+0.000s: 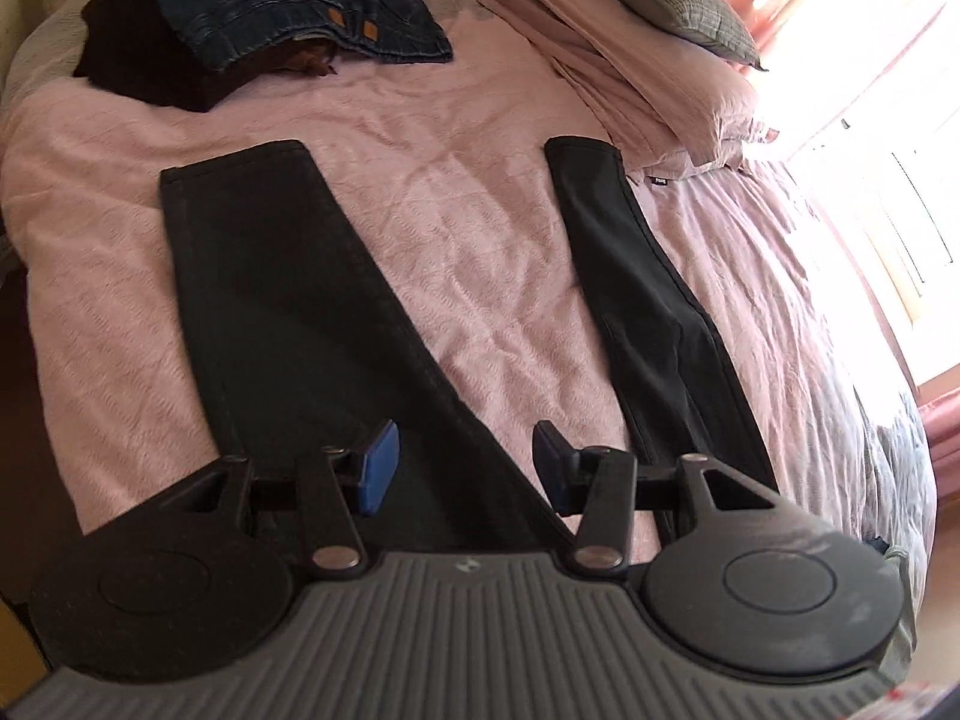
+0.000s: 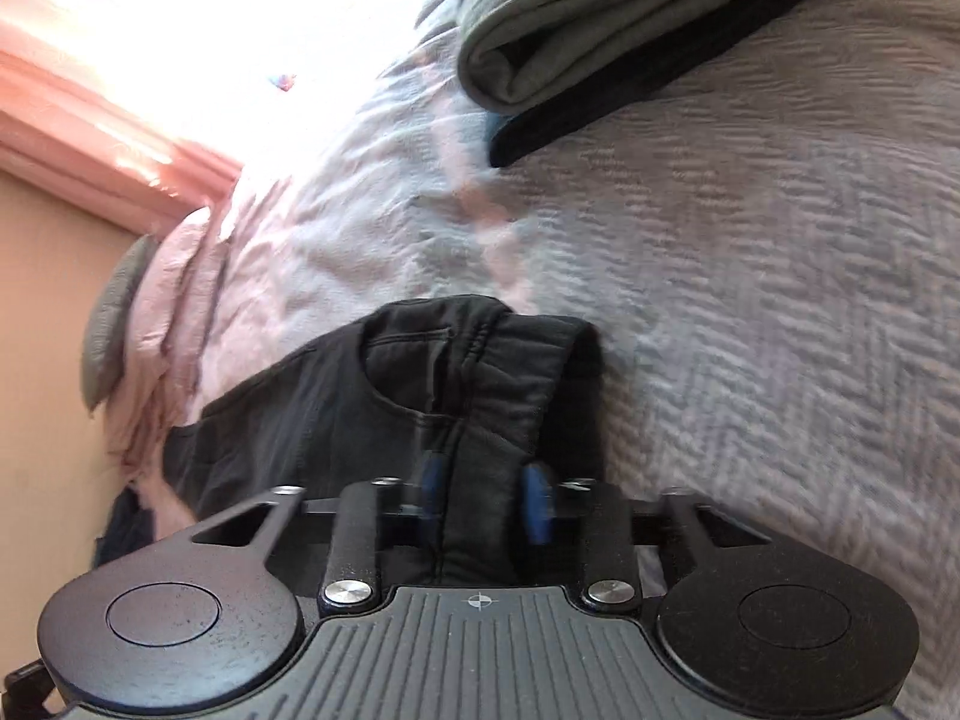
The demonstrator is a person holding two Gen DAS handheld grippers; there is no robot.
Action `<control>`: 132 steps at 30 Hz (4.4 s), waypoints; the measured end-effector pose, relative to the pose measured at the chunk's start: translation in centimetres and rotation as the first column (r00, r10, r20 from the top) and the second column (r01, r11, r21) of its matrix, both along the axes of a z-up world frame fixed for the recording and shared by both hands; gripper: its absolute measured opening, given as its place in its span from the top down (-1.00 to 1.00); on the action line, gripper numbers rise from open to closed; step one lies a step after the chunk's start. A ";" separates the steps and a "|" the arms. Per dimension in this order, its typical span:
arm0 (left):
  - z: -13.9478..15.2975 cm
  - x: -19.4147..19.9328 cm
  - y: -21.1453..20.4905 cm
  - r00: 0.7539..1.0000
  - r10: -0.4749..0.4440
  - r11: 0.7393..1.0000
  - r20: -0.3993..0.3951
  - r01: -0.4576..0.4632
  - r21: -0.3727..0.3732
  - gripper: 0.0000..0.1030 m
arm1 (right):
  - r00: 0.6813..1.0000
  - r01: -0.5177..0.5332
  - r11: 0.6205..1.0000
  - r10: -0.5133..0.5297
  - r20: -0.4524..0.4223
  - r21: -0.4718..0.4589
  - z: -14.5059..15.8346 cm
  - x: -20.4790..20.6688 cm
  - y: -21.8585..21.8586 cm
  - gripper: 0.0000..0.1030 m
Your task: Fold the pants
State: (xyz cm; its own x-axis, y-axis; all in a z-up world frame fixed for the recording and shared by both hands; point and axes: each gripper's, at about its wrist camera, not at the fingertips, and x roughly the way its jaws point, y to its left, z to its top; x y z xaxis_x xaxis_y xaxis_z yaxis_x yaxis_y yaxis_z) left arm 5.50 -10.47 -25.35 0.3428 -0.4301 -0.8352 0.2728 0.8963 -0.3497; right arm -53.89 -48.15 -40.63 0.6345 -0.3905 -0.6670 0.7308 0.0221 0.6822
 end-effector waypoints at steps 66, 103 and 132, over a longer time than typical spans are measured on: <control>8.7 -11.3 14.2 0.784 -0.612 0.782 0.106 0.580 0.229 -0.58 | 0.780 -0.384 0.923 0.326 -0.534 0.003 22.2 11.7 35.0 -0.16; 13.2 -17.1 19.1 0.658 -0.735 0.674 0.162 0.685 0.277 -0.72 | 0.724 -0.470 0.881 0.356 -0.590 -0.045 28.8 13.9 44.6 -0.19; 13.0 -21.1 15.7 0.722 -0.677 0.720 0.143 0.609 0.335 -0.74 | 0.679 -0.577 0.816 0.447 -0.583 -0.046 28.6 12.0 37.9 -0.20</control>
State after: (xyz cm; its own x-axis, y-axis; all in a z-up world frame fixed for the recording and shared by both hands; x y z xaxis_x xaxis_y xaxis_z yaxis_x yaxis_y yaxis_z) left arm -15.58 5.25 -12.36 0.2609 -0.4126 -0.8728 0.8575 0.5143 0.0132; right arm -41.94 -10.21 -12.07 0.3523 -0.2801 -0.8930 0.7935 0.5954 0.1263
